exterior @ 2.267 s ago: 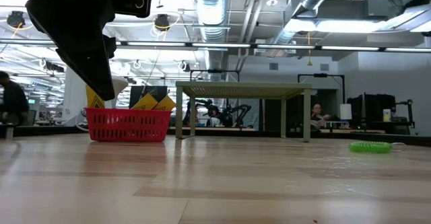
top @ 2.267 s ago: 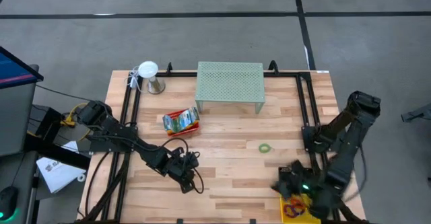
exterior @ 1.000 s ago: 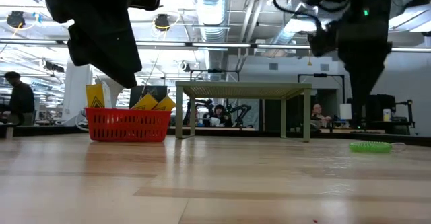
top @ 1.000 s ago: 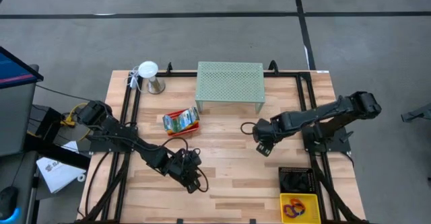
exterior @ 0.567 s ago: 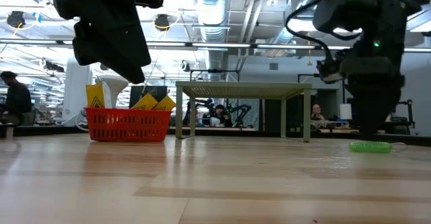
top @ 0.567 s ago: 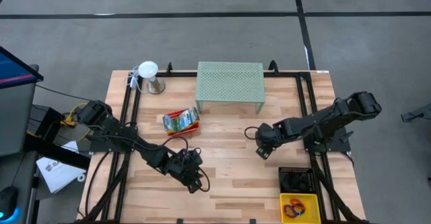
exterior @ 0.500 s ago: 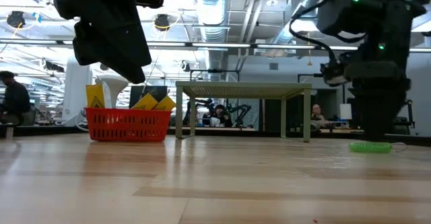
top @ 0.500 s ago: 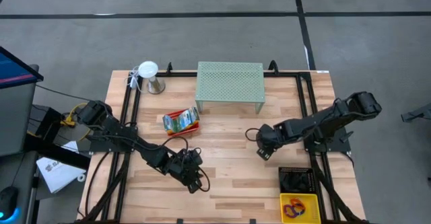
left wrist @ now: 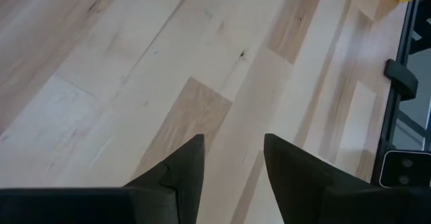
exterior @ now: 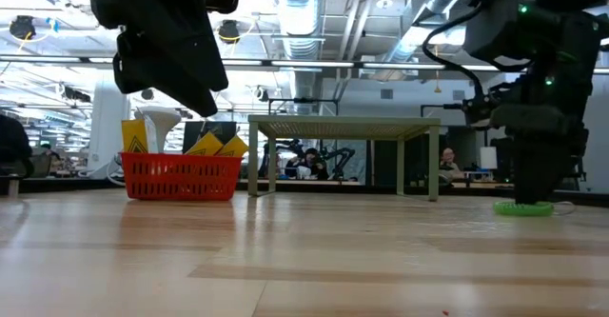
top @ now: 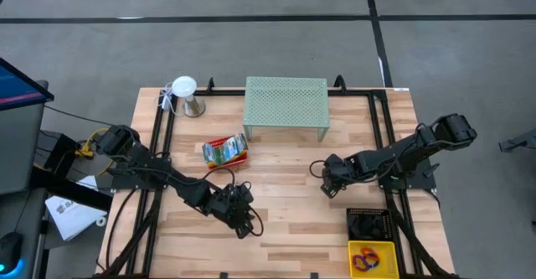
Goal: Pick & Place Office Desk Supplies
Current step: Put the green spring keychain into the yellow bin
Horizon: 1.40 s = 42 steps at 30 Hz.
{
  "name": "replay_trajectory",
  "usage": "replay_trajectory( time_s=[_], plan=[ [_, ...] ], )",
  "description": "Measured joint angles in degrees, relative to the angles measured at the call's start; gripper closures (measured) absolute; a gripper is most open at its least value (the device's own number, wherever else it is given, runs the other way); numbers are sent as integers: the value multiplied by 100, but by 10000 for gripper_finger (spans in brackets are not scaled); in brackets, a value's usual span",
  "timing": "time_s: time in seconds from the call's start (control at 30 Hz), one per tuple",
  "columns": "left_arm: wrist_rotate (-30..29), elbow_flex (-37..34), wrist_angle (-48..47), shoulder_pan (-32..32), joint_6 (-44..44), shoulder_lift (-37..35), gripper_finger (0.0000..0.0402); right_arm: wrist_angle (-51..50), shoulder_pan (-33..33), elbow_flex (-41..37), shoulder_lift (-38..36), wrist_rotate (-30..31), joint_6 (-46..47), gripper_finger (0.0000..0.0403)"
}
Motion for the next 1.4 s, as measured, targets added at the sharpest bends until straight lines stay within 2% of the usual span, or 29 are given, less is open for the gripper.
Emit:
replay_trajectory(
  time_s=[0.23,0.3,0.43,0.7,0.9,1.2,1.4],
  plan=[
    [0,2,0,0,0,0,253,43,22,-10,7,18,160,375],
    [0,0,0,-1,0,0,253,99,36,29,-29,-50,209,390],
    [0,1,4,-2,0,0,253,277,104,426,-159,-346,271,392],
    [2,0,92,-2,0,0,253,304,537,1865,-479,74,352,399],
    [2,0,94,-4,4,0,253,426,1307,2704,-271,142,871,401],
    [4,0,109,-4,109,0,253,283,3019,2956,333,78,2968,402],
    [4,2,140,-4,205,0,253,-768,4182,2948,469,-169,4776,403]
  ],
)
